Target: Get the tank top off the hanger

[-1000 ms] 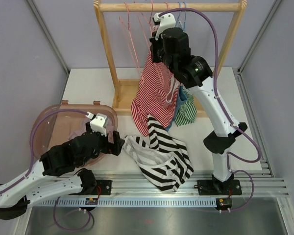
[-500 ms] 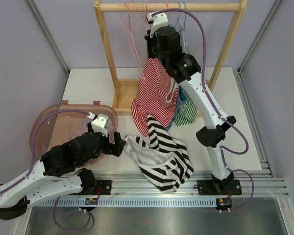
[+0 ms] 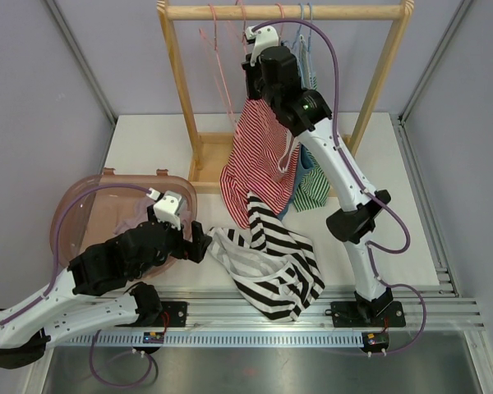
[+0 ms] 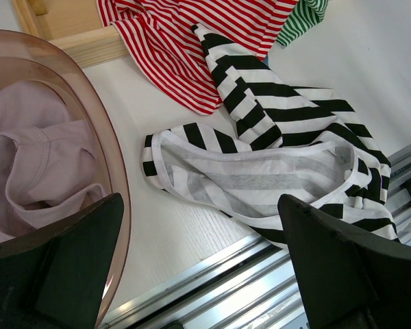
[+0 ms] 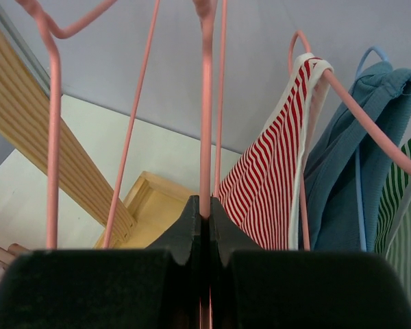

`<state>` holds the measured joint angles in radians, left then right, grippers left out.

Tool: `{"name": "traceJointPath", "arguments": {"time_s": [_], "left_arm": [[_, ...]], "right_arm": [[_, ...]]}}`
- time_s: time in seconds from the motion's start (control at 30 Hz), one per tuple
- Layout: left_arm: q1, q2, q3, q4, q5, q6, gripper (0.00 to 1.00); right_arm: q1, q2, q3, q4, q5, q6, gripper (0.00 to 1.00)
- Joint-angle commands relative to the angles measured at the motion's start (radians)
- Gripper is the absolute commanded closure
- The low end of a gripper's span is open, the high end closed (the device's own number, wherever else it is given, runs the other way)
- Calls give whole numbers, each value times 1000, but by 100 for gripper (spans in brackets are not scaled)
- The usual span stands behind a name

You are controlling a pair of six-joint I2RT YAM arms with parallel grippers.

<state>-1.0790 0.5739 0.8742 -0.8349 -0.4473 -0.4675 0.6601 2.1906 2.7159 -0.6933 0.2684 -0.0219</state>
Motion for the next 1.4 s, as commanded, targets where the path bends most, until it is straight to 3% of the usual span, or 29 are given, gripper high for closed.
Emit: {"name": "traceJointPath", "arguments": {"time_s": [0.0, 0.07, 0.17, 0.33, 0.43, 0.47, 0.6, 0.8, 1.13, 1.37], "left_arm": [[-1, 0, -6, 54, 16, 17, 1], [-1, 1, -4, 54, 16, 18, 1], [-1, 7, -1, 57, 12, 10, 1], [-1, 61, 19, 91, 16, 0, 1], [-2, 108, 23, 140, 45, -3, 1], [-4, 122, 22, 157, 51, -5, 1], [-53, 219, 31, 246, 59, -13, 1], [-197, 443, 69, 307, -19, -29, 1], [-289, 831, 101, 485, 64, -46, 1], [-291, 1052, 94, 605, 67, -65, 1]], "right_arm": [[-13, -12, 22, 28, -28, 13, 100], [-13, -23, 13, 17, -37, 16, 95], [-13, -61, -4, 6, -49, 42, 68], [-8, -162, -60, -6, -92, 73, 51], [-1, -251, -113, -12, -101, 91, 30], [1, -305, -151, -12, -101, 96, 18], [1, -472, -290, 17, -98, 125, 0], [1, -785, -589, 43, -178, 169, 1], [1, -1355, -1210, 94, -233, 273, 1], [1, -1499, -1335, 52, -265, 306, 0]]}}
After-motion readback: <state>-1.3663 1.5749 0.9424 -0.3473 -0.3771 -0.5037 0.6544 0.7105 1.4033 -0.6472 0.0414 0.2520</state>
